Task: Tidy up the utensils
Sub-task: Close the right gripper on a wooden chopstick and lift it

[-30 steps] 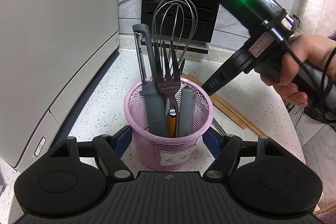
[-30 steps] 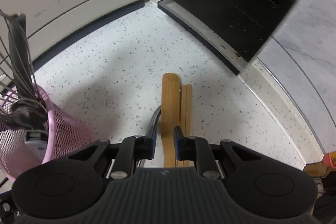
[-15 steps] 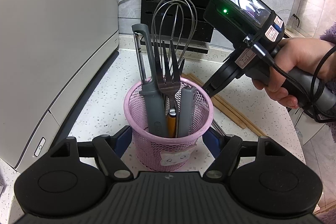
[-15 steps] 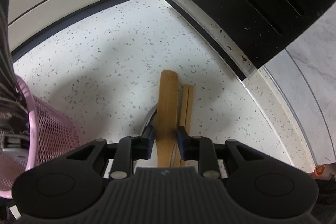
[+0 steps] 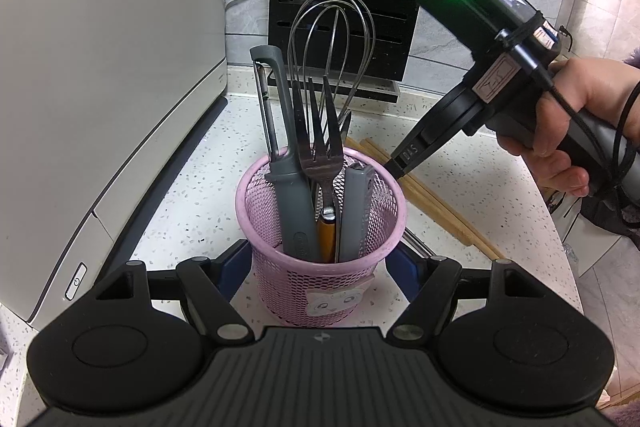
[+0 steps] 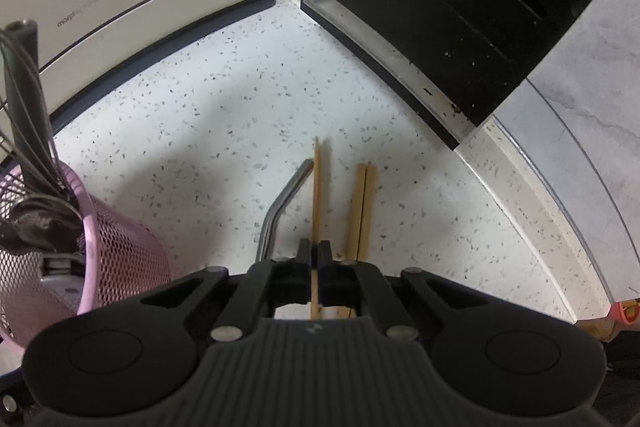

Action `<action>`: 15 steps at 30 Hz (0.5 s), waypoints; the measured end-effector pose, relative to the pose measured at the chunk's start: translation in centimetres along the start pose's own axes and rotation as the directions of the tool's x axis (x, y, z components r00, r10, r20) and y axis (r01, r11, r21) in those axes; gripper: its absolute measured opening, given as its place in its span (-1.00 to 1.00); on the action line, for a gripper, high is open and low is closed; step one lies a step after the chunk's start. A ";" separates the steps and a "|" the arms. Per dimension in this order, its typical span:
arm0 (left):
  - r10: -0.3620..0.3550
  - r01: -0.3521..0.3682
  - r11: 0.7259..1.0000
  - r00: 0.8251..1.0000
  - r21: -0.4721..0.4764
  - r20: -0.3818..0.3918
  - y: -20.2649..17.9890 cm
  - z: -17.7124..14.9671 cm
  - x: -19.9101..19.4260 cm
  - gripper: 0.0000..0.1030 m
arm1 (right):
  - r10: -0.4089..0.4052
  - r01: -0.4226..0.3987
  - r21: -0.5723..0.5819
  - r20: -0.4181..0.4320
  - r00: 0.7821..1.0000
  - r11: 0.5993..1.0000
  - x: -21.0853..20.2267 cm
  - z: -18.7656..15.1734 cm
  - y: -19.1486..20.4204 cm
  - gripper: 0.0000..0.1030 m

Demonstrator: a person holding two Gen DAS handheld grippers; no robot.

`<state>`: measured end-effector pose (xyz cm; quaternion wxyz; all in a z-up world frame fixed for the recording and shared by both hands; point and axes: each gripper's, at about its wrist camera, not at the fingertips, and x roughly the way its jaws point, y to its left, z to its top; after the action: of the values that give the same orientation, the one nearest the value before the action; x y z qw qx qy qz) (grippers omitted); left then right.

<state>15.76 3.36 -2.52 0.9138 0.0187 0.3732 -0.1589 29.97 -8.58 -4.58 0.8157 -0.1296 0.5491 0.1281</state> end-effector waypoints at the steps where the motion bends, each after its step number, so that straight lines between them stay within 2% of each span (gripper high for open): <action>1: 0.001 -0.001 1.000 1.000 0.001 -0.001 0.0 0.0 0.0 0.65 | 0.013 -0.013 0.007 -0.001 1.000 1.000 -0.1 0.0 -0.1 -1.00; 6: 0.001 -0.001 1.000 1.000 0.001 -0.003 0.0 0.1 0.0 0.65 | 0.098 -0.097 0.051 -0.022 0.995 0.994 -0.7 -0.2 -0.6 -1.00; 15: 0.003 -0.003 1.000 1.000 0.001 -0.003 -0.1 0.1 0.1 0.65 | 0.088 -0.087 0.039 -0.041 0.995 0.995 -0.1 -0.2 -0.7 -1.00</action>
<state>15.88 3.25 -2.52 0.9135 0.0199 0.3744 -0.1579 30.05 -9.32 -4.49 0.7996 -0.0929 0.5738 0.1507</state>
